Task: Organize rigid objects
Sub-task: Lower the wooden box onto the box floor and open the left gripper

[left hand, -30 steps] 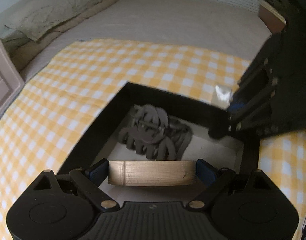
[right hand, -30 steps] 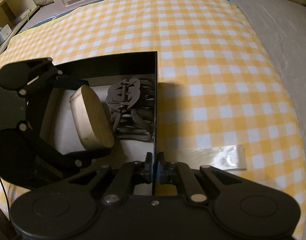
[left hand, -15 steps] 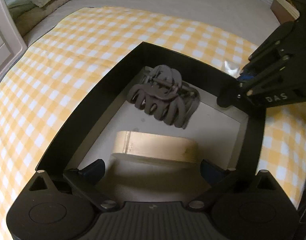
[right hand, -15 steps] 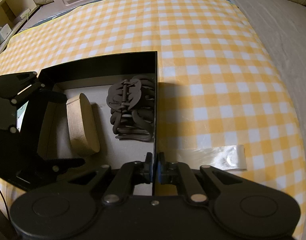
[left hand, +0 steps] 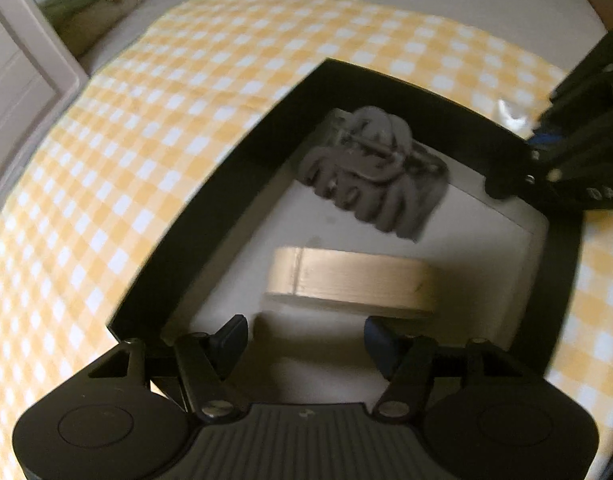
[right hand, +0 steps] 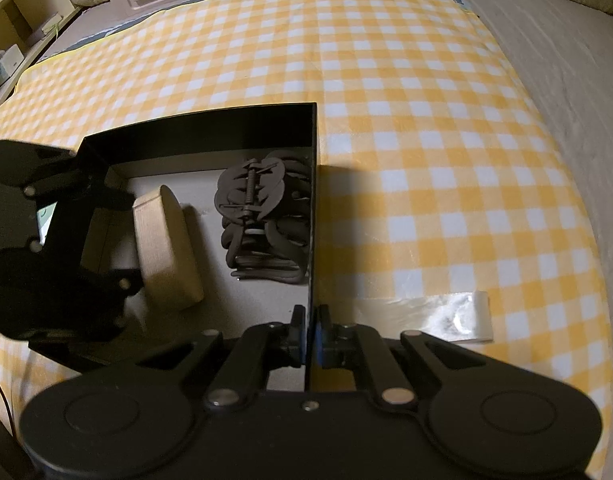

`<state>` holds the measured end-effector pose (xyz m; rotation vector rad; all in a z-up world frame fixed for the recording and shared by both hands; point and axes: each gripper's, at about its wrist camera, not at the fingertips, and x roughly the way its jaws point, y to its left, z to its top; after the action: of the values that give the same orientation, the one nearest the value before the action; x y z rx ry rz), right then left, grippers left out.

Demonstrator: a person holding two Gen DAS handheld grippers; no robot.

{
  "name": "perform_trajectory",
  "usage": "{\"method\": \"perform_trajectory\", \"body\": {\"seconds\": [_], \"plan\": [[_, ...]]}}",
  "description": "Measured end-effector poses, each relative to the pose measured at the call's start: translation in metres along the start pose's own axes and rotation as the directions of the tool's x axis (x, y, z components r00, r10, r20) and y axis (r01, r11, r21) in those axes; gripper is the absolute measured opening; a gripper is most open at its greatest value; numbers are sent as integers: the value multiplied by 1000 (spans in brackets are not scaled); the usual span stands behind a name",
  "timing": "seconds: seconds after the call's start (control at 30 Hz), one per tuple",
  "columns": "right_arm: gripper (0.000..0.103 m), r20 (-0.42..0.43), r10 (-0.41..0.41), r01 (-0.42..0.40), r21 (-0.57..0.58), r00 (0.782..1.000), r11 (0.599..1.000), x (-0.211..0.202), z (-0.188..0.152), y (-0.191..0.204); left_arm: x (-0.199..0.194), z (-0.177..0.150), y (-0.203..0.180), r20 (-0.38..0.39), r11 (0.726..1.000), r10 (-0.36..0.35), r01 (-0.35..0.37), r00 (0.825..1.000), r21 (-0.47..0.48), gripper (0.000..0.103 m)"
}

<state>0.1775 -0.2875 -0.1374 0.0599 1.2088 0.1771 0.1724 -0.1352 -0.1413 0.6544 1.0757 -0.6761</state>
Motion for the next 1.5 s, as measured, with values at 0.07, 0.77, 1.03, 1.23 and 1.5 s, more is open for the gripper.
{"method": "perform_trajectory", "body": {"seconds": [0.07,0.77,1.03,1.23,1.5], "plan": [[5,1,0,0,-2,1000,1000,0,1,0,0,4,1,22,999,52,-52,998,-12,66],[6,1,-1,1,-10,1000,1000,1,1,10,-32,8,-13,43,977,-133,138,990,-160,62],[6,1,-1,1,-10,1000,1000,1,1,11,-12,15,-22,70,974,-84,96,994,-204,52],[6,1,1,-1,-10,1000,1000,2,1,14,-12,14,-9,83,979,-84,97,993,-178,34],[6,2,-1,1,-12,1000,1000,2,0,15,-9,12,-14,132,992,-102,110,986,-55,33]]}}
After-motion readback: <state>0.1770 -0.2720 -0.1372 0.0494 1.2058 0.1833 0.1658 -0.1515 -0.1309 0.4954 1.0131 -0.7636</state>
